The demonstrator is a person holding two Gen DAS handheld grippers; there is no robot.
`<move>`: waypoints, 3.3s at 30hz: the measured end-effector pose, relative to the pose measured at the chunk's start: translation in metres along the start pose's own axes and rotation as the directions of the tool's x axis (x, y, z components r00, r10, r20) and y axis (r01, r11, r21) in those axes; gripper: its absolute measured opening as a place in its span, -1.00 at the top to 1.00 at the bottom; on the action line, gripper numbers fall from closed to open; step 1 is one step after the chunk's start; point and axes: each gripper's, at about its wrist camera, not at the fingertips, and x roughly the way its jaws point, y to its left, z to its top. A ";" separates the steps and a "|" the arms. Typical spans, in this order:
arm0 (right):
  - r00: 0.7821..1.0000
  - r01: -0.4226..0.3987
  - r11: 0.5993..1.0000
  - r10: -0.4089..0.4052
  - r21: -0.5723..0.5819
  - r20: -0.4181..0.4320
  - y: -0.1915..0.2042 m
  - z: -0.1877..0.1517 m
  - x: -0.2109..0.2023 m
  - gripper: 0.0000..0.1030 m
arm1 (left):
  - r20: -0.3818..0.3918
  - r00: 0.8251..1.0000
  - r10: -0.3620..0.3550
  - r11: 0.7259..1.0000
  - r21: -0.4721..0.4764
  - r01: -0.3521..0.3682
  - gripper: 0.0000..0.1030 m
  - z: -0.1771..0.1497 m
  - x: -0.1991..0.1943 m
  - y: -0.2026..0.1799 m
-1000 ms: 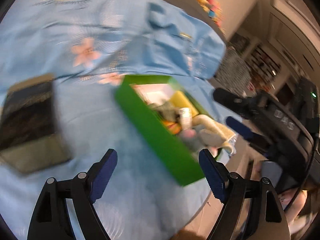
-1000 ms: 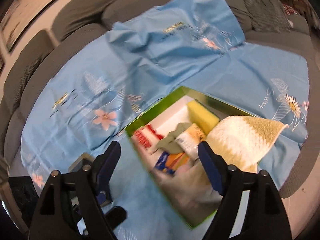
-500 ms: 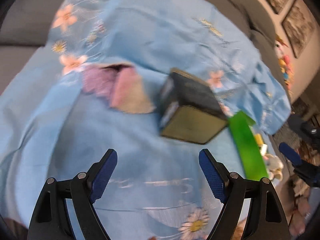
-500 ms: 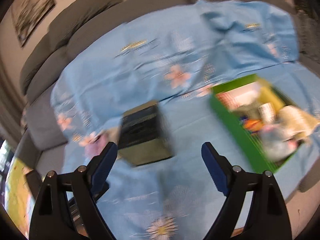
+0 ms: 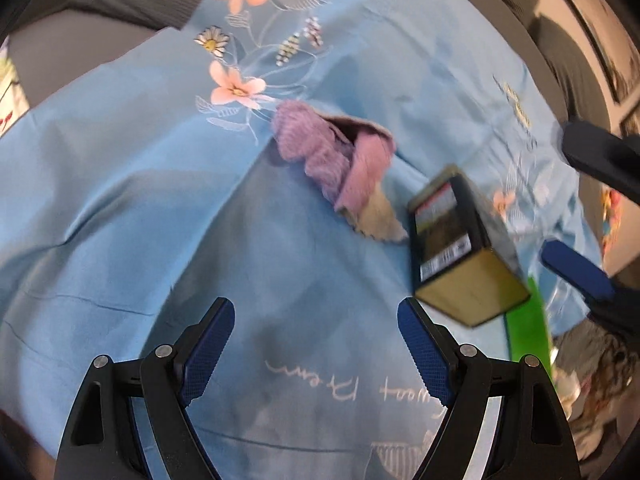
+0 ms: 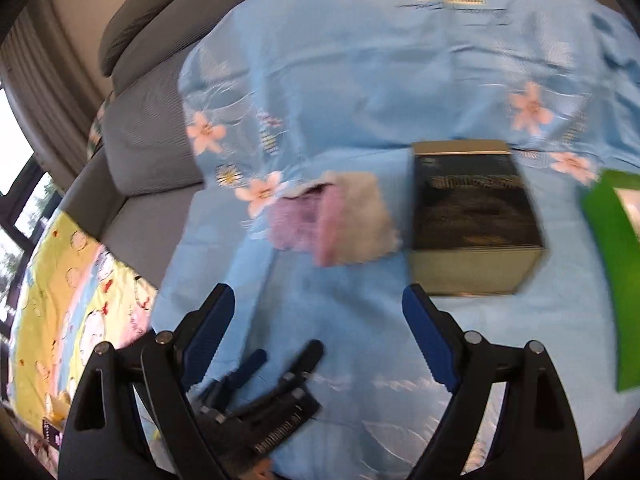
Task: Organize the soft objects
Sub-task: 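Move the right tool to the purple puff and grey cloth, then grasp the grey knitted cloth with the right gripper and lift, then carry the grey cloth into the green box and open the right gripper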
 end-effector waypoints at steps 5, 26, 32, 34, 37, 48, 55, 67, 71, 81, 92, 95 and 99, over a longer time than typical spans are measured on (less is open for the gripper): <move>0.995 0.022 0.998 -0.027 -0.053 -0.097 0.020 0.036 0.057 -0.54 | 0.012 0.999 0.030 0.997 -0.076 -0.029 -0.62 0.008 0.002 0.013; 0.917 0.122 0.987 -0.152 -0.104 -0.369 -0.001 0.044 0.200 0.75 | -0.016 0.996 0.085 0.994 -0.068 -0.086 -0.62 0.012 0.012 0.018; 0.959 0.015 0.998 -0.031 -0.060 -0.283 0.002 0.044 0.133 0.78 | -0.017 0.996 0.086 0.995 -0.051 -0.086 -0.62 0.010 0.009 0.016; 0.978 -0.040 0.997 0.026 -0.061 -0.207 0.002 0.043 0.085 0.78 | -0.017 0.996 0.085 0.995 -0.048 -0.086 -0.62 0.010 0.008 0.016; 0.993 -0.060 0.995 0.051 -0.080 -0.107 -0.006 0.034 0.024 0.78 | -0.020 0.997 0.074 0.996 -0.054 -0.075 -0.62 0.009 0.006 0.017; 0.969 0.190 0.967 -0.213 -0.170 -0.127 -0.078 -0.072 -0.053 0.70 | -0.025 1.000 0.009 1.000 0.001 -0.009 -0.62 -0.005 -0.009 -0.007; 0.956 0.169 0.982 -0.185 -0.088 -0.229 -0.104 -0.096 -0.029 -0.07 | -0.086 0.995 -0.045 0.994 0.091 0.053 -0.62 -0.015 -0.018 -0.041; 0.996 -0.035 0.887 0.070 0.460 -0.060 -0.196 -0.104 -0.070 -0.56 | -0.285 0.956 -0.070 0.929 0.331 0.166 -0.62 -0.052 0.007 -0.125; 0.987 -0.136 0.855 0.161 0.501 -0.007 -0.199 -0.095 -0.055 -0.50 | -0.268 0.963 -0.016 0.915 0.385 0.123 -0.62 -0.062 0.020 -0.143; 0.978 -0.126 0.884 0.186 0.450 -0.092 -0.190 -0.074 -0.003 0.84 | -0.283 0.959 -0.012 0.881 0.451 0.144 0.56 -0.068 0.037 -0.164; 0.953 -0.301 0.859 0.261 0.415 0.150 -0.195 -0.062 -0.079 0.87 | -0.210 0.962 -0.174 0.833 0.490 0.258 0.65 -0.052 -0.008 -0.210; 0.944 -0.314 0.870 0.246 0.381 0.218 -0.195 -0.054 -0.108 0.86 | -0.194 0.957 -0.214 0.802 0.525 0.285 0.65 -0.051 -0.021 -0.233; 0.930 -0.311 0.882 0.206 0.354 0.305 -0.202 -0.048 -0.145 0.86 | -0.175 0.950 -0.257 0.755 0.578 0.310 0.65 -0.056 -0.033 -0.267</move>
